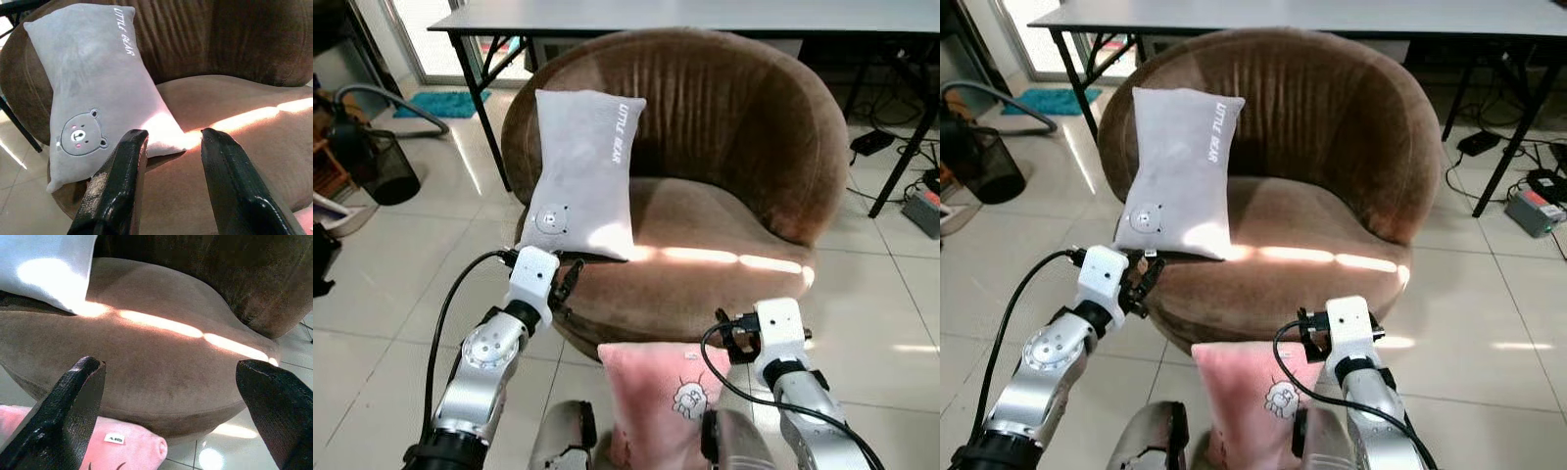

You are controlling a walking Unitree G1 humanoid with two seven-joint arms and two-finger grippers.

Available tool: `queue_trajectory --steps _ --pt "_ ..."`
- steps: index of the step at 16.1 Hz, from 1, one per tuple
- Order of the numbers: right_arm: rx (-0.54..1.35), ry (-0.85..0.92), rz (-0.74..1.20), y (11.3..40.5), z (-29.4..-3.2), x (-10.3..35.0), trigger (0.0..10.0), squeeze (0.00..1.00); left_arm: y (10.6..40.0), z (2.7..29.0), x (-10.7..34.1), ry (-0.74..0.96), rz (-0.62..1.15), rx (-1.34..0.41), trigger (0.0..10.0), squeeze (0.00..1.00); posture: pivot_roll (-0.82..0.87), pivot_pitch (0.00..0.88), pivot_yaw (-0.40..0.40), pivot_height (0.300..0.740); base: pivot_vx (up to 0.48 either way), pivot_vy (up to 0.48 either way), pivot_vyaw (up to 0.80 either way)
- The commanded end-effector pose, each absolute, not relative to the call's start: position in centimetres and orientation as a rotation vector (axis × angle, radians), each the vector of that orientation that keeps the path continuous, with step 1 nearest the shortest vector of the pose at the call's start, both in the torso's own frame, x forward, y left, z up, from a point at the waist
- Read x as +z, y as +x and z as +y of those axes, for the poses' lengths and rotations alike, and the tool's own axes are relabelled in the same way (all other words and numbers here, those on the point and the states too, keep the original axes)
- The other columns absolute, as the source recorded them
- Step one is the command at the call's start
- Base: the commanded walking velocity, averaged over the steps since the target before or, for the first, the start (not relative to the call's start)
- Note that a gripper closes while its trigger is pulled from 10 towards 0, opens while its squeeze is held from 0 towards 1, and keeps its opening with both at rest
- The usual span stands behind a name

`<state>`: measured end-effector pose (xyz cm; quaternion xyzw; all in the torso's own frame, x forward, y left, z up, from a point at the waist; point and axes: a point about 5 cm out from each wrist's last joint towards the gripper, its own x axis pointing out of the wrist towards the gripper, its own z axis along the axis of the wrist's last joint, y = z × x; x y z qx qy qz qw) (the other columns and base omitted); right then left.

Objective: Move the pillow to the sofa from floor

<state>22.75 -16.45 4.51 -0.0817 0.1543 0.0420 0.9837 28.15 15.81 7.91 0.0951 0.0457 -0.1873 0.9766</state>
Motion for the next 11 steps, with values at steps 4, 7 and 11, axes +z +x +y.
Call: queue_trajectory --steps 4,7,11 --pt "0.085 -0.165 0.294 23.06 -16.4 5.09 10.0 0.0 28.27 15.83 7.97 0.203 0.094 -0.377 10.0 0.0 -0.06 0.024 0.069 0.553 0.0 0.0 0.0" --pt "0.085 -0.165 0.291 23.13 -16.39 5.2 10.0 0.0 28.32 15.84 7.99 0.203 0.094 -0.376 10.0 0.0 -0.06 0.025 0.071 0.534 0.0 0.0 0.0" --pt "0.087 -0.164 0.287 23.15 -16.35 5.29 10.0 0.0 28.35 15.85 7.99 0.2 0.094 -0.373 10.0 0.0 -0.06 0.026 0.068 0.534 0.0 0.0 0.0"
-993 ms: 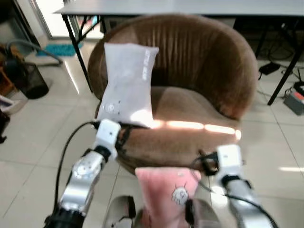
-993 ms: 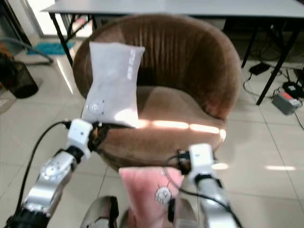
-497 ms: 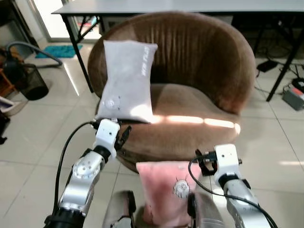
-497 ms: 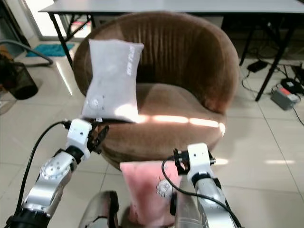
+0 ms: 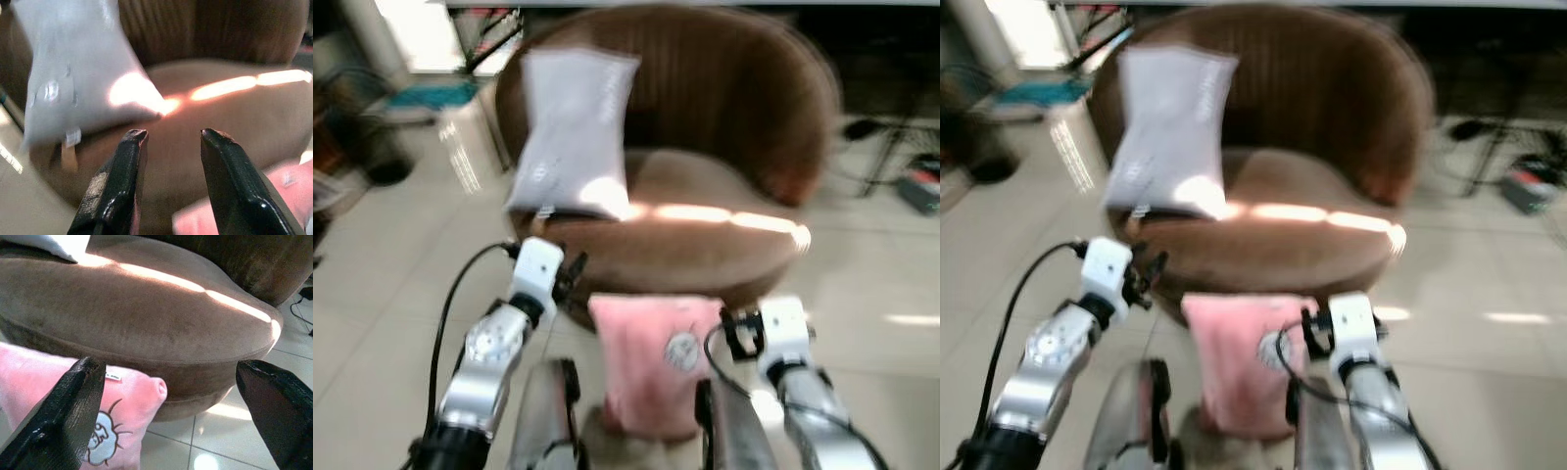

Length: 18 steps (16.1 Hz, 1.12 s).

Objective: Move the pillow to the sofa from floor

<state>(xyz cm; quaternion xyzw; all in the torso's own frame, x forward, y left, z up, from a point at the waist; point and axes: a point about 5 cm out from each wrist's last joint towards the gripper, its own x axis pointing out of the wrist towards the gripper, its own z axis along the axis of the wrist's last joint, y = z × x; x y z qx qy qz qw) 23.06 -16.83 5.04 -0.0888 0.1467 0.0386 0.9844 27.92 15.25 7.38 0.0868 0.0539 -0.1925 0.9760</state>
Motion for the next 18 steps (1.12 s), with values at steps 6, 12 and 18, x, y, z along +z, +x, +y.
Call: queue_trajectory --steps 6,12,18 --pt "0.094 -0.166 0.29 23.09 -16.32 5.31 10.0 0.0 28.23 16.04 7.96 0.2 0.094 -0.355 10.0 0.0 -0.06 0.029 0.064 0.534 0.0 0.0 0.0" --pt "0.093 -0.16 0.296 22.98 -16.28 5.22 10.0 0.0 28.14 15.95 8.05 0.192 0.084 -0.366 10.0 0.0 -0.06 0.036 0.065 0.534 0.04 0.0 -0.25" --pt "0.107 -0.198 0.294 22.99 -16.56 5.24 10.0 0.0 28.05 15.91 8.06 0.186 0.084 -0.367 10.0 0.0 -0.06 0.038 0.063 0.534 0.221 0.0 -0.12"
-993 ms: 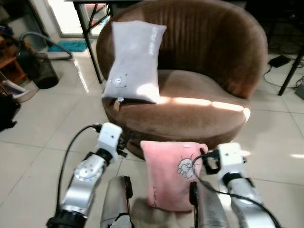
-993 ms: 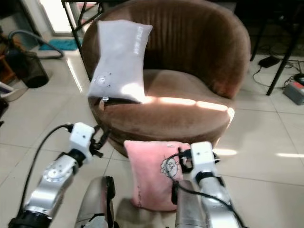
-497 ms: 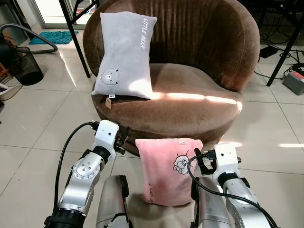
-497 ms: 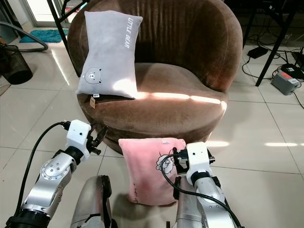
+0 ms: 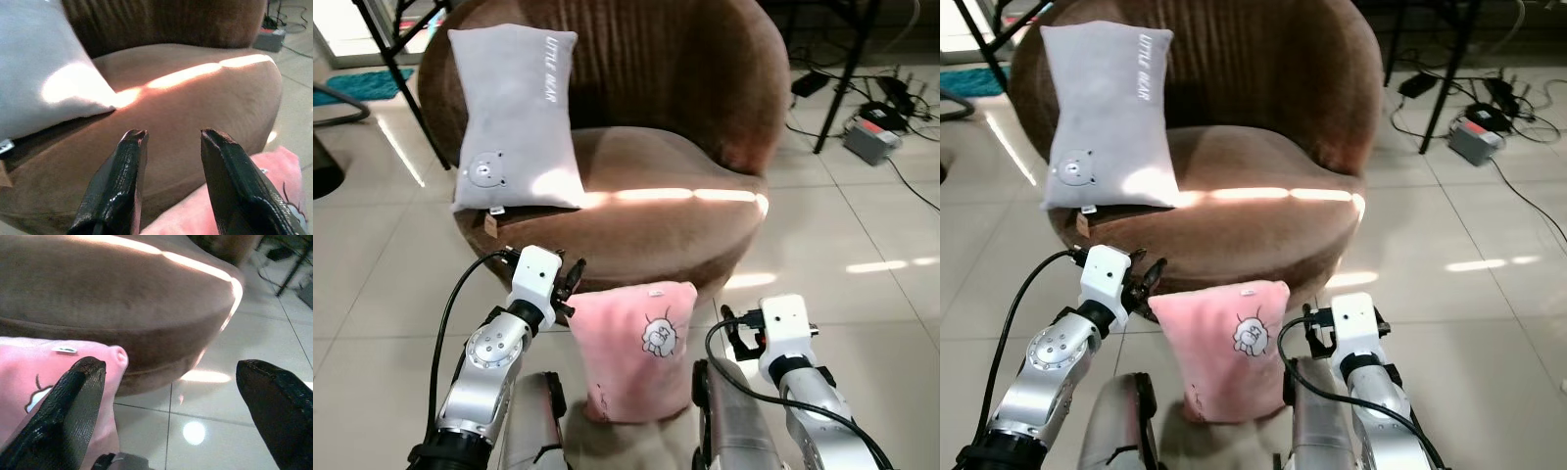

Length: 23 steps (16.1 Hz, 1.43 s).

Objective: Move the pillow to the sofa from floor

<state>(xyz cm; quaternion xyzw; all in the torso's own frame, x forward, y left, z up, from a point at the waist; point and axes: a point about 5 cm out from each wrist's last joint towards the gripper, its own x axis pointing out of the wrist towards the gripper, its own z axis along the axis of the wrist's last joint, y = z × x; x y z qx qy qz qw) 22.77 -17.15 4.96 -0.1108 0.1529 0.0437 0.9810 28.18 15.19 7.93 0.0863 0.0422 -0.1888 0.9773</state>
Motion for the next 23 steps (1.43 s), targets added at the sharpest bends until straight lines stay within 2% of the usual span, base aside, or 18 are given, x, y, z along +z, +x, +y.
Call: queue_trajectory --steps 1,3,9,14,16,17,21,23 --pt "0.112 -0.246 0.298 23.0 -16.7 5.2 10.0 0.0 28.0 15.9 8.1 0.185 0.085 -0.368 10.0 0.0 -0.06 0.038 0.064 0.534 0.296 0.0 0.8" --pt "0.077 -0.187 0.309 22.9 -16.7 4.9 10.0 0.0 28.0 15.9 8.0 0.185 0.086 -0.369 10.0 0.0 -0.06 0.036 0.064 0.534 0.3 0.0 0.4" --pt "0.08 -0.194 0.307 23.2 -16.3 4.6 10.0 0.0 27.9 15.9 7.9 0.188 0.091 -0.377 10.0 0.0 -0.06 0.027 0.066 0.534 0.291 0.0 0.0" --pt "0.077 -0.202 0.346 22.4 -16.4 3.8 10.0 0.0 27.8 15.9 7.8 0.2 0.093 -0.407 10.0 0.0 -0.06 0.022 0.067 0.534 0.0 0.0 0.0" --pt "0.075 -0.193 0.383 22.6 -17.0 3.2 10.0 0.0 27.9 15.6 8.1 0.226 0.062 -0.473 10.0 0.0 -0.05 0.036 0.067 0.534 0.0 0.0 0.0" --pt "0.095 -0.148 0.38 23.5 -17.0 3.1 10.0 1.0 28.0 15.5 8.2 0.233 0.061 -0.508 10.0 0.0 -0.05 0.049 0.075 0.534 0.0 0.0 0.0" --pt "0.018 0.024 0.43 26.6 -17.2 2.0 10.0 1.0 27.1 14.8 8.0 0.238 0.093 -0.621 10.0 0.0 0.0 0.101 0.08 0.534 0.0 0.0 0.0" --pt "-0.035 0.142 0.447 28.6 -17.4 2.0 10.0 1.0 25.5 14.6 7.8 0.241 0.133 -0.718 10.0 0.0 0.05 0.183 0.081 0.534 0.0 0.0 0.0"
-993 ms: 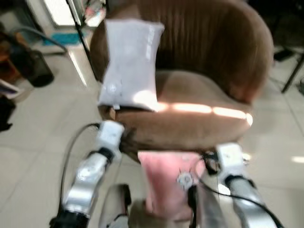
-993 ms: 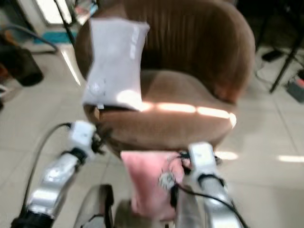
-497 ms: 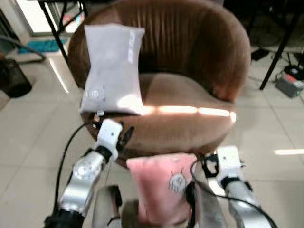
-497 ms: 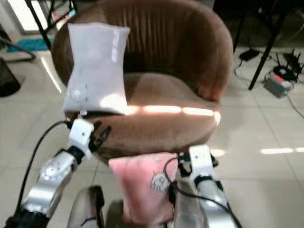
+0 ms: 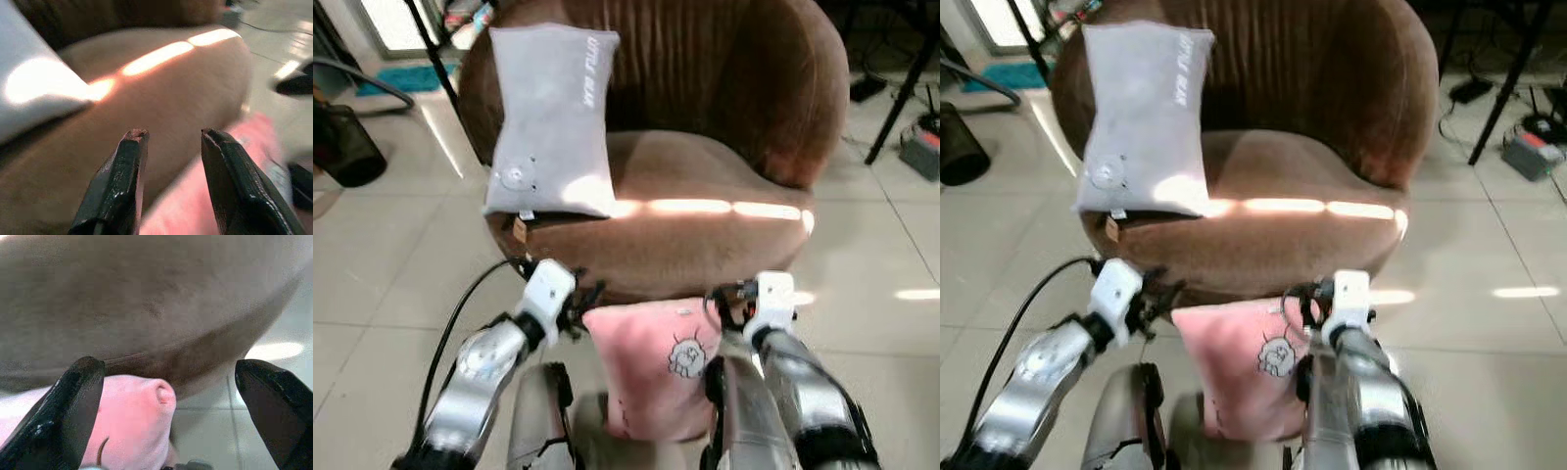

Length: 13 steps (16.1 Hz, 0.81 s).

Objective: Move the pillow to the sofa from floor

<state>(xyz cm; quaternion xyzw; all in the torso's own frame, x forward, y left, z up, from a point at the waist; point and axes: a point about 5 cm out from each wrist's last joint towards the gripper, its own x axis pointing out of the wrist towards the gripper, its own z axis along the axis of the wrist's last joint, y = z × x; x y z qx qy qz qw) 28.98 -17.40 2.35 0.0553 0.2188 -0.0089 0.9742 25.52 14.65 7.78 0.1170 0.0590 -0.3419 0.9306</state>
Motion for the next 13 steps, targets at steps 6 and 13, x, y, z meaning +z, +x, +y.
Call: queue_trajectory --steps 6,13 --pt "-0.217 0.295 0.414 31.0 -20.9 2.7 10.0 1.0 23.0 15.6 11.6 0.267 0.134 -0.851 10.0 0.0 0.18 0.321 0.118 0.534 0.0 0.0 0.0" --pt "-0.3 0.497 0.415 31.1 -24.6 2.9 10.0 1.0 23.8 15.4 17.5 0.097 0.106 -0.957 10.0 0.0 0.23 0.387 0.165 0.534 0.0 0.0 0.0"
